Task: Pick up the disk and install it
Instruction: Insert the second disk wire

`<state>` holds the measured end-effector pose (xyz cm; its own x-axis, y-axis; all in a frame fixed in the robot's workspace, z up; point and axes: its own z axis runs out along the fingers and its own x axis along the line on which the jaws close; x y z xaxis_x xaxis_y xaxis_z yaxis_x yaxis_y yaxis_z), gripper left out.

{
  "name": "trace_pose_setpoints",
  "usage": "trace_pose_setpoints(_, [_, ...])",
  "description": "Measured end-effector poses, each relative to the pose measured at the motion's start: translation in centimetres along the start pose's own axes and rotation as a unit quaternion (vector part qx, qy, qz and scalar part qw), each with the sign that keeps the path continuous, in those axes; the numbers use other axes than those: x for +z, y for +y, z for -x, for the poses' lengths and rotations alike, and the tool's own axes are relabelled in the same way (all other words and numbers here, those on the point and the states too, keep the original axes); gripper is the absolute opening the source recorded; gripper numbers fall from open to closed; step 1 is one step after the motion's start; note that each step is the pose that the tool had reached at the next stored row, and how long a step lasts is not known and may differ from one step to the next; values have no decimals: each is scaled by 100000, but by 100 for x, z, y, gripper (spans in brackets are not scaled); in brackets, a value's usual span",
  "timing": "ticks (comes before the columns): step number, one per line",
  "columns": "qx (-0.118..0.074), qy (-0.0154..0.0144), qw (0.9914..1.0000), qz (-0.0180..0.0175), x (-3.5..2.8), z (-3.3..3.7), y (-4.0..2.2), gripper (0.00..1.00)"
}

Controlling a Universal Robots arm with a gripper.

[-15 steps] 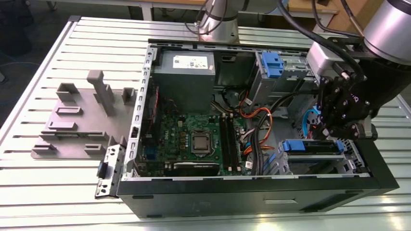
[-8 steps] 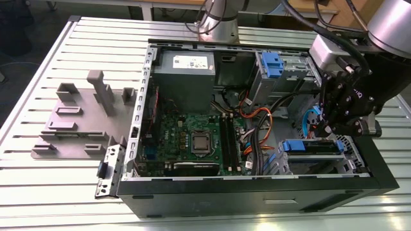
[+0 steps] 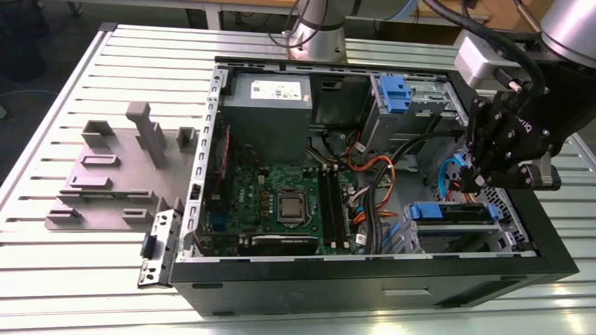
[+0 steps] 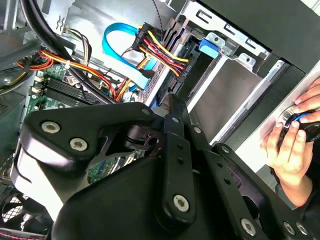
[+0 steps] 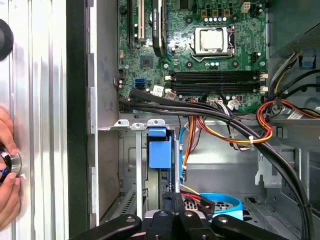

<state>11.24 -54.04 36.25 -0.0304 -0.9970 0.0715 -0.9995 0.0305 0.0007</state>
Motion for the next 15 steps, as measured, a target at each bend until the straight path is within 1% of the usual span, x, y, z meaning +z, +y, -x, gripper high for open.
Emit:
trace_pose_setpoints(5, [1, -3, 100000, -1, -48, 27, 1, 11])
trace_pose_setpoints(15, [4, -4, 100000, 0, -87, 130, 4, 11])
